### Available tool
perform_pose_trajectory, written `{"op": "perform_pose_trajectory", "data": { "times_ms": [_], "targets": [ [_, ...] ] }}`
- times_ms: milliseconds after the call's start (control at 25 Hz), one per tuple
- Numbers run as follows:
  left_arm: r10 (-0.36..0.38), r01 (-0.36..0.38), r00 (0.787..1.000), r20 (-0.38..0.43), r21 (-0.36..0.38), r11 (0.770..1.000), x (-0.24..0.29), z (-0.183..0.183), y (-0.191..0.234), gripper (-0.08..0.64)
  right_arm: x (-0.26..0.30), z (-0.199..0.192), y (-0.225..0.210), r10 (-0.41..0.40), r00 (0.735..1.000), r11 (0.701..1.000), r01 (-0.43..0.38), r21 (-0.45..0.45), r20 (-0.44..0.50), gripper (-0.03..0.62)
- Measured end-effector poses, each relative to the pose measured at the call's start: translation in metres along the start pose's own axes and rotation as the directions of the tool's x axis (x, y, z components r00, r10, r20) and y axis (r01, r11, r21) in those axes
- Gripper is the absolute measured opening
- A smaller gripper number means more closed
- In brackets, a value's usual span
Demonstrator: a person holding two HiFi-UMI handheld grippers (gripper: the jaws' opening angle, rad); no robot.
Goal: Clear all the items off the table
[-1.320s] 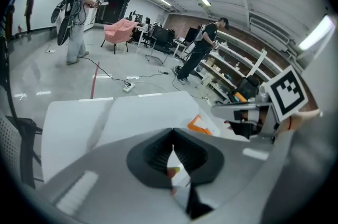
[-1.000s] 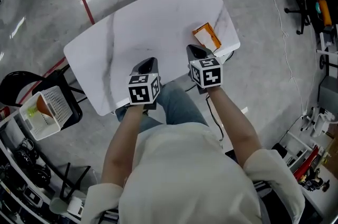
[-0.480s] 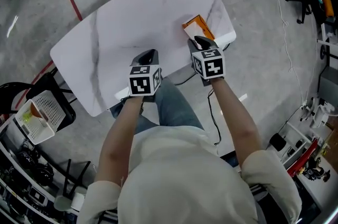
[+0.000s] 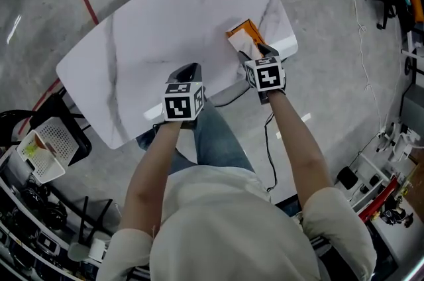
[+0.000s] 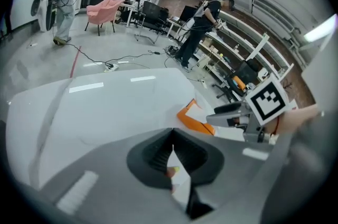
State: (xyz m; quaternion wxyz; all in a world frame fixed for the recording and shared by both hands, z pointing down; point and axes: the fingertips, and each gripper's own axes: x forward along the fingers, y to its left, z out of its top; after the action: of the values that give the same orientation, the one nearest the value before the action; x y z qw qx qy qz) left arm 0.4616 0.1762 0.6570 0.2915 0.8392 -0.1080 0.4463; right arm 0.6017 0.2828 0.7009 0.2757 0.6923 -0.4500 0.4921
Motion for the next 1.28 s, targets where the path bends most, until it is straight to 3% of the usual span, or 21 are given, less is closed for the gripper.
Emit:
{"op": "perform_pose_trajectory", "data": {
  "times_ms": [280, 560, 1280],
  "targets": [
    [-0.009, 0.009, 1.000, -0.021, 0.002, 1.000, 0.022, -0.001, -0.006, 0.009, 0.034, -0.003, -0.012, 0.031, 0.998, 0.999, -0.033, -0.041, -0.046, 0.412],
    [-0.010, 0.010, 0.998, -0.055, -0.002, 1.000, 0.039, -0.008, -0.005, 0.009, 0.063, -0.014, -0.018, 0.039, 0.993, 0.996, -0.047, -0.069, -0.110, 0.471],
    [-0.020, 0.020, 0.996, -0.090, 0.002, 1.000, 0.062, -0.015, -0.001, 0.009, 0.112, -0.027, -0.032, 0.000, 0.986, 0.991, -0.022, -0.129, -0.169, 0.494]
  ]
}}
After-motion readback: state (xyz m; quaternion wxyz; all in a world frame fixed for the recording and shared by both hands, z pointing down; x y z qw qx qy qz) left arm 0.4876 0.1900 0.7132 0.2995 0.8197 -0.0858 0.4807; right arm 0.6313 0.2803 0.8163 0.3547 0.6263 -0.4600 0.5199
